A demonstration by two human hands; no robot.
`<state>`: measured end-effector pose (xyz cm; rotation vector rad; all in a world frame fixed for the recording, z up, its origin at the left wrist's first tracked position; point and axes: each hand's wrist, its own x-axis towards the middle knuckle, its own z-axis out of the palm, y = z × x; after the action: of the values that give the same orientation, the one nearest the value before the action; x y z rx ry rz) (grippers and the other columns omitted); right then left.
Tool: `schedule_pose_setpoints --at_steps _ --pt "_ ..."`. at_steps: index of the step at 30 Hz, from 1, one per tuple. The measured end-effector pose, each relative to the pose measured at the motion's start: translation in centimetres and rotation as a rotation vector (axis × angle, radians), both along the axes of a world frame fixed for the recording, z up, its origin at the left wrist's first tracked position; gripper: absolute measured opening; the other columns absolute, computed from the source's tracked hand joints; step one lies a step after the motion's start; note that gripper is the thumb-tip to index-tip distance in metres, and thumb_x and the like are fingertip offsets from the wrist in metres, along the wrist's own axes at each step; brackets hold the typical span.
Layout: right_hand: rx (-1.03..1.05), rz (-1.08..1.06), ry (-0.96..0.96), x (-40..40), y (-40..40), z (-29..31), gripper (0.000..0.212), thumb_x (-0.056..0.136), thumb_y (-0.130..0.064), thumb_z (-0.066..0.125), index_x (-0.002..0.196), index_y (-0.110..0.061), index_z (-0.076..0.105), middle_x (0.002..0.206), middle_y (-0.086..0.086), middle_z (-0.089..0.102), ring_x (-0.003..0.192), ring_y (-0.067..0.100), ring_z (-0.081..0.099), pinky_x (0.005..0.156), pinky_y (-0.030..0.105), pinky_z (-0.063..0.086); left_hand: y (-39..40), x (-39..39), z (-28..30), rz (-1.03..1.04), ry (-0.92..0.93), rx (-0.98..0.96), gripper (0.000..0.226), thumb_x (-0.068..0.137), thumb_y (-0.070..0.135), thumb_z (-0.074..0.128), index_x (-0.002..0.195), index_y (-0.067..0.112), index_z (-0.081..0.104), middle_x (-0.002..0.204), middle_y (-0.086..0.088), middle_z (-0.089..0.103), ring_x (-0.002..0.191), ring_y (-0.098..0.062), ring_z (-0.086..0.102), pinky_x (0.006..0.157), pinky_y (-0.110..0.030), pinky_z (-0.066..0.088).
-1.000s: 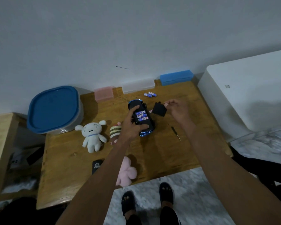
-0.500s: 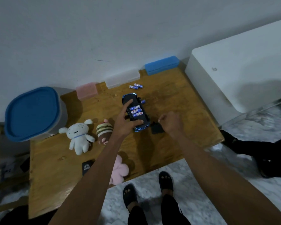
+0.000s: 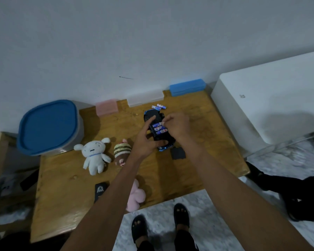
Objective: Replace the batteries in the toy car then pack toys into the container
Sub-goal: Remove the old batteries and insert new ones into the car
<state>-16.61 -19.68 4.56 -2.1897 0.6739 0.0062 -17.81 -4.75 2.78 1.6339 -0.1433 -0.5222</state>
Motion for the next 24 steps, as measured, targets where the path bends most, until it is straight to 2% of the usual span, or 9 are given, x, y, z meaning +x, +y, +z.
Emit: schedule_pose_setpoints --at_steps 4,6,8,10,12,15,19,22,24 --pt "-0.093 -0.01 0.031 0.1 1.2 0.5 0.014 0.092 -0.015 0.07 0.099 -0.008 0.079 0.101 0.007 0.075 0.09 0.018 0.072 0.077 0.028 0.06 0.8 -0.1 0.3 -0.031 0.064 0.022 0.104 0.07 -0.009 0.084 0.152 0.035 0.037 0.125 0.02 0.052 0.108 -0.002 0.057 0.08 -0.044 0.063" --pt "-0.111 -0.007 0.048 0.0 1.6 0.5 0.015 0.093 -0.017 0.069 0.1 -0.007 0.078 0.099 0.008 0.076 0.086 0.017 0.072 0.07 0.025 0.059 1.1 -0.2 0.3 -0.044 0.084 0.03 0.105 0.07 -0.01 0.084 0.152 0.038 0.037 0.121 0.025 0.05 0.107 -0.005 0.058 0.076 -0.049 0.063" --pt "-0.091 -0.041 0.065 0.1 2.0 0.3 0.016 0.094 -0.019 0.069 0.1 -0.007 0.078 0.097 0.008 0.076 0.078 0.014 0.07 0.055 0.016 0.051 1.4 -0.3 0.3 -0.032 0.088 0.025 0.105 0.07 -0.011 0.084 0.151 0.038 0.039 0.12 0.027 0.049 0.108 -0.009 0.06 0.076 -0.052 0.062" --pt "-0.058 -0.085 0.084 0.2 2.5 0.4 0.018 0.095 -0.02 0.068 0.102 -0.006 0.076 0.097 0.009 0.075 0.071 0.013 0.066 0.048 0.012 0.043 1.4 -0.4 0.2 -0.009 0.1 0.015 0.106 0.069 -0.015 0.082 0.15 0.037 0.041 0.121 0.025 0.05 0.109 -0.01 0.06 0.08 -0.055 0.061" --pt "-0.032 -0.097 0.096 0.3 2.7 0.5 0.019 0.094 -0.019 0.069 0.103 -0.005 0.075 0.099 0.009 0.075 0.071 0.013 0.064 0.047 0.012 0.041 1.3 -0.5 0.1 0.003 0.105 -0.002 0.105 0.068 -0.017 0.081 0.15 0.036 0.041 0.121 0.023 0.051 0.11 -0.011 0.059 0.083 -0.055 0.06" --pt "0.003 -0.099 0.099 0.3 2.9 0.8 0.02 0.091 -0.022 0.072 0.103 -0.005 0.076 0.098 0.008 0.075 0.072 0.012 0.063 0.045 0.012 0.036 1.3 -0.5 0.0 0.001 0.084 -0.008 0.104 0.068 -0.016 0.081 0.151 0.032 0.04 0.123 0.022 0.051 0.11 -0.008 0.059 0.084 -0.047 0.061" --pt "0.125 -0.14 0.062 0.0 3.1 1.0 0.02 0.089 -0.024 0.075 0.097 -0.006 0.076 0.091 0.005 0.073 0.074 0.014 0.067 0.053 0.015 0.044 1.4 -0.2 0.2 0.009 0.081 -0.026 0.103 0.069 -0.014 0.082 0.149 0.036 0.041 0.126 0.02 0.052 0.115 -0.021 0.061 0.085 -0.051 0.061" --pt "0.216 -0.196 -0.016 -0.4 3.2 1.1 0.013 0.087 -0.022 0.076 0.089 -0.01 0.072 0.091 0.003 0.071 0.08 0.015 0.069 0.061 0.018 0.05 1.5 0.0 0.5 0.008 0.069 -0.023 0.102 0.07 -0.011 0.083 0.15 0.036 0.04 0.125 0.022 0.051 0.114 -0.021 0.061 0.084 -0.049 0.061" --pt "0.253 -0.22 -0.084 -0.5 3.4 1.2 0.011 0.086 -0.02 0.077 0.086 -0.013 0.07 0.092 0.001 0.072 0.081 0.012 0.068 0.058 0.015 0.047 1.4 0.2 0.6 0.015 0.082 -0.03 0.102 0.07 -0.011 0.083 0.151 0.035 0.04 0.126 0.021 0.051 0.116 -0.023 0.061 0.084 -0.05 0.061"
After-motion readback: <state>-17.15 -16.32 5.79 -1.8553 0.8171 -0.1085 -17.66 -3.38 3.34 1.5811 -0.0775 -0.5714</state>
